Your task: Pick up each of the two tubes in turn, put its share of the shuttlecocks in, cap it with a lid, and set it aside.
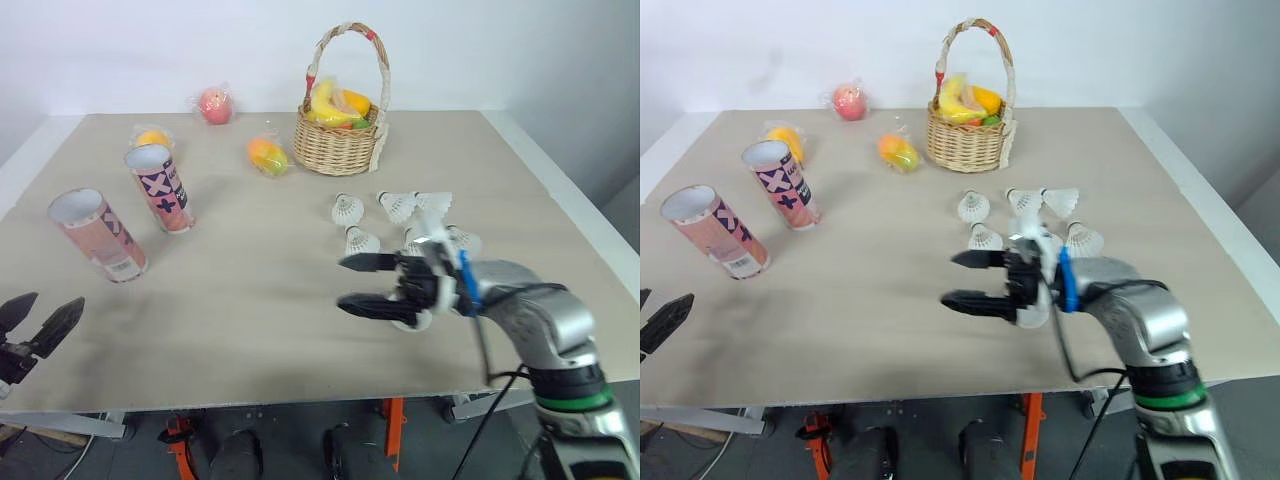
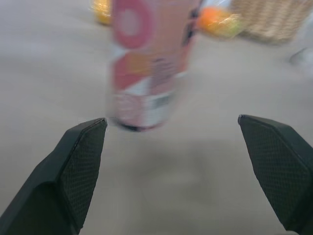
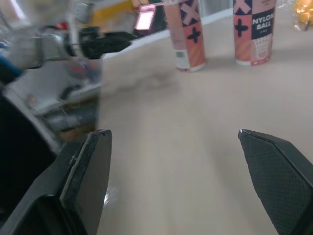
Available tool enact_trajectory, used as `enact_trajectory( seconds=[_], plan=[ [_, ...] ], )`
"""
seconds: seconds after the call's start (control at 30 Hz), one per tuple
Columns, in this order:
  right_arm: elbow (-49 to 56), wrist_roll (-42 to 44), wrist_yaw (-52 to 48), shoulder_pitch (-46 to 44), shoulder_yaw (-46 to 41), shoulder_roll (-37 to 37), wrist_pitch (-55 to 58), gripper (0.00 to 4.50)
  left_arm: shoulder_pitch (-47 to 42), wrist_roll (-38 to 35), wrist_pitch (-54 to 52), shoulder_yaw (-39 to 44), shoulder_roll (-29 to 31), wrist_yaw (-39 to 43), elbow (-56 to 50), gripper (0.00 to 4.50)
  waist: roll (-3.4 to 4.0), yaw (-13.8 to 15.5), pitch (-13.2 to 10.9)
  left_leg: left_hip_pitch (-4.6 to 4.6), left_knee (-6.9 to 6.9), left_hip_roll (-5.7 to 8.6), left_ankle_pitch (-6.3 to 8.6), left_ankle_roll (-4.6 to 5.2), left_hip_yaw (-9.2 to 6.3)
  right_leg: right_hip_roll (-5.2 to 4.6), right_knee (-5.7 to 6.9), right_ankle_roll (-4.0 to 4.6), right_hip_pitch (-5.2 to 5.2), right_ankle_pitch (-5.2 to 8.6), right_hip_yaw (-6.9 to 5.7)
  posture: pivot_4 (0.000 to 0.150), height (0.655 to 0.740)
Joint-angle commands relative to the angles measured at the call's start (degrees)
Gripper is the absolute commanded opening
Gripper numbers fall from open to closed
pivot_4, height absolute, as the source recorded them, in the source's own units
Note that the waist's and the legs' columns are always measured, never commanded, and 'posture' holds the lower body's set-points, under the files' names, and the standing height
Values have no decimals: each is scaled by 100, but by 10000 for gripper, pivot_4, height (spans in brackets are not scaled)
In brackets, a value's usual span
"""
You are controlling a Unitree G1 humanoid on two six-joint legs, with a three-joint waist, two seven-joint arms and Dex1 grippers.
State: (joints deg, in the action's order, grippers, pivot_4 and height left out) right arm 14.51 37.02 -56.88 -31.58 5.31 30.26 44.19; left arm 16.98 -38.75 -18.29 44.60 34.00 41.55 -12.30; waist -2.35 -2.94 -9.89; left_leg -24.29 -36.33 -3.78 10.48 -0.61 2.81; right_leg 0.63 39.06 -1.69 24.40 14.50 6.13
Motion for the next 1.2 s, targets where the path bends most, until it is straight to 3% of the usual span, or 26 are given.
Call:
enact_trajectory(
  seconds=[0.03, 0.23, 0.83, 1.03, 1.2],
  plan=[
    [128, -74, 399, -222, 2, -140, 63, 44300, -385, 368, 503, -266, 53, -12, 294, 45000, -8, 33, 5, -1, 0, -1, 0, 0, 2, -2, -1, -1, 6, 0, -1, 1500, 7400],
    [399, -65, 517, -79, 24, -200, -87, 44300, -1281, 573, 799, -759, 221, 203, 1207, 45000, -42, 32, 26, -28, 0, 2, 6, -9, 15, -20, -5, 1, 5, 2, -12, 1500, 7400],
    [1508, 356, 1042, 812, -588, 181, 102, 44300, -4040, 1379, 1787, -1829, 542, 767, 4705, 45000, -49, 31, 30, -37, -7, -8, 18, -9, -17, 0, 2, -13, -1, 0, -41, 1500, 7400],
    [1772, 529, 1249, 973, -707, 277, 191, 44300, -4461, 1613, 2105, -2103, 522, 947, 5366, 45000, -48, 29, 30, -39, -4, -9, 18, -9, -25, 4, 2, -11, 0, 1, -44, 1500, 7400],
    [1938, 668, 1354, 1104, -821, 386, 244, 44300, -4311, 1636, 2252, -2098, 533, 1025, 5497, 45000, -49, 31, 30, -45, -4, -6, 18, -9, -31, 3, 2, -9, -1, 1, -43, 1500, 7400]
  ],
)
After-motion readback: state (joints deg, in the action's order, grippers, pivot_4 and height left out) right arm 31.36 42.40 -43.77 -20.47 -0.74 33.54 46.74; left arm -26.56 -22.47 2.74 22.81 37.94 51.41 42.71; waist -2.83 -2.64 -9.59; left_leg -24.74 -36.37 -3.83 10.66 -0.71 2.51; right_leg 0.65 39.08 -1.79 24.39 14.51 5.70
